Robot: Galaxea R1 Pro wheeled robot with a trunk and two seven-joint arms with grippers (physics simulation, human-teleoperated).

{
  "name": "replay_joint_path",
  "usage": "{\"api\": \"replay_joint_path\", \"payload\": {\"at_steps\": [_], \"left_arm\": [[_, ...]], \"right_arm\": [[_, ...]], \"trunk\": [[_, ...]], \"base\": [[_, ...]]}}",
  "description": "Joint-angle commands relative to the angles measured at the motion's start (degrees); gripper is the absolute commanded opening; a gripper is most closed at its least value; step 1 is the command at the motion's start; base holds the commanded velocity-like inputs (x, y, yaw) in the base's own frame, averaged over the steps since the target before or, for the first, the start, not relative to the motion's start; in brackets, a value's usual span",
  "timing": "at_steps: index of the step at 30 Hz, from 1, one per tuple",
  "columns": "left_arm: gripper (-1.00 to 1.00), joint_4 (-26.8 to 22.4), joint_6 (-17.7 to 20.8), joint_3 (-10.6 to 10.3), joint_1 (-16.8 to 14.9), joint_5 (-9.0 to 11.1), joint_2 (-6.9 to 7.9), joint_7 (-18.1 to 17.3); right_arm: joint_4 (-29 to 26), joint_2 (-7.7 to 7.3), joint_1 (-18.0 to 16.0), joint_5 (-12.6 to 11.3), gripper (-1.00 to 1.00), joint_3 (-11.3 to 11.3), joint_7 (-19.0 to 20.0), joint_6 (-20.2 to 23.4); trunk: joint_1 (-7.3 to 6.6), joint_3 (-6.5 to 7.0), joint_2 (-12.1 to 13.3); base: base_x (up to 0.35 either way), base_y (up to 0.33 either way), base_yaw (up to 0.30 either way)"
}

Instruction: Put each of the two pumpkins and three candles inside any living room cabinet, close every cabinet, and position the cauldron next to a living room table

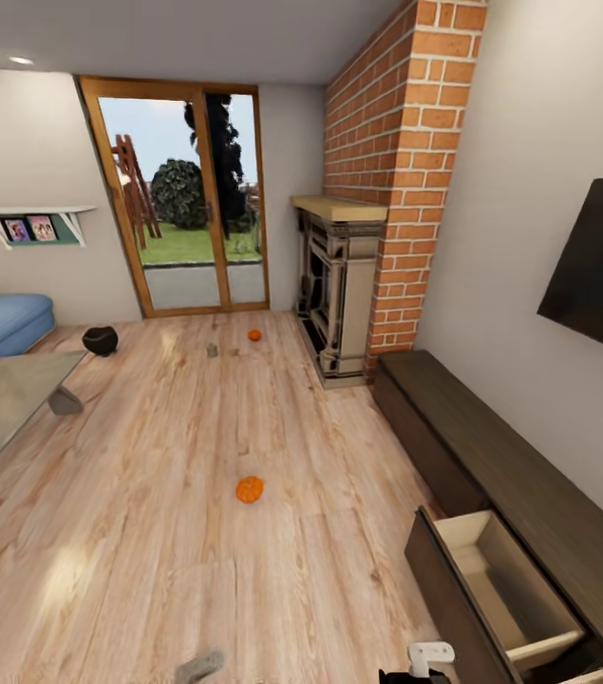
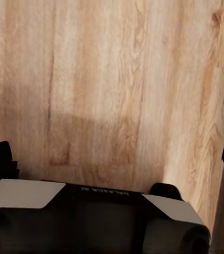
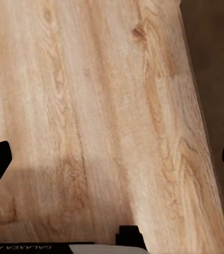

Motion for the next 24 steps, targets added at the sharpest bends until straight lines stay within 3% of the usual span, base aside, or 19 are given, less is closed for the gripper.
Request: {"api": "replay_joint_path", "payload": {"at_steps": [1, 7, 14, 15, 17, 20, 24], "left_arm": [[1.00, 0.0, 0.2, -0.1, 0.1, 0.5, -0.03, -0.1], [1.00, 0.0, 0.3, -0.1, 0.8, 0.5, -0.11, -0.1], [1.00, 0.0, 0.2, -0.1, 4.5, 0.2, 0.05, -0.1], [1.00, 0.0, 0.2, -0.1, 5.2, -0.6, -0.01, -0.1], [1.00, 0.0, 0.2, -0.2, 6.1, -6.6, -0.70, -0.1], [1.00, 0.0, 0.3, -0.2, 6.3, -9.8, -0.87, -0.1], [1.00, 0.0, 0.4, -0.2, 6.4, -11.5, -0.92, -0.1]], "right_arm": [[0.1, 0.05, 0.0, -0.5, 1.00, 0.5, -0.1, -0.3], [0.1, 0.68, 1.9, -0.4, 1.00, 0.5, -0.1, -0.3], [0.1, 0.89, 2.4, -0.4, 1.00, 0.5, -0.1, -0.3], [0.1, 0.90, 2.7, -0.4, 1.00, 0.5, -0.1, -0.3], [0.1, 0.61, 4.3, -0.3, 1.00, 0.4, -0.1, -0.3], [0.1, 0.70, 5.0, -0.3, 1.00, 0.5, -0.1, -0.2], [0.1, 1.07, 6.4, -0.3, 1.00, 0.5, 0.0, -0.3]], "trunk": [[-0.21, 0.07, 0.4], [-1.53, 0.78, 2.8], [-3.07, 1.50, 5.6], [-3.29, 1.61, 6.0], [-3.73, 1.91, 6.8], [-4.39, 2.42, 8.0], [-5.26, 3.12, 9.6]], "base": [[0.000, 0.000, 0.234], [0.000, 0.000, 0.211], [0.000, 0.000, 0.183], [0.000, 0.000, 0.180], [0.000, 0.000, 0.176], [0.000, 0.000, 0.137], [0.000, 0.000, 0.045]]}}
